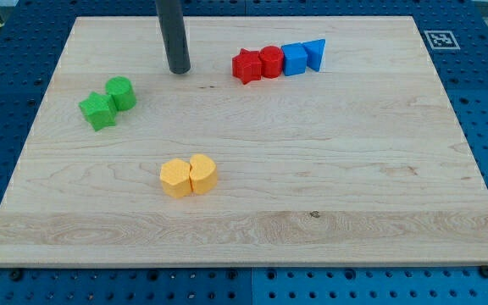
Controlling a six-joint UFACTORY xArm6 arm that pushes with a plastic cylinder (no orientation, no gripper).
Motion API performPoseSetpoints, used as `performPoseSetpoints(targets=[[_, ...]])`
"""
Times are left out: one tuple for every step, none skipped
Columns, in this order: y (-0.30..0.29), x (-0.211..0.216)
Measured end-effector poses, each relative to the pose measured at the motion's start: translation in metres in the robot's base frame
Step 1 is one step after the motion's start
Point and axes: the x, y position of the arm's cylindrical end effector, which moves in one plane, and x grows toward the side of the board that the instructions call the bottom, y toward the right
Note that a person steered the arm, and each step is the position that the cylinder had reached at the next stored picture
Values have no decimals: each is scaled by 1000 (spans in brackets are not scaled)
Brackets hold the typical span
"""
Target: Separate the green circle from the green star
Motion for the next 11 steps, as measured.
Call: performPoseSetpoints(targets=[[0,0],[-9,-3],[-32,-17],[-47,-18],[-67,-18],[-92,-19],[-115,-15],[-119,5],[-116,20],[-115,21],[-114,27]])
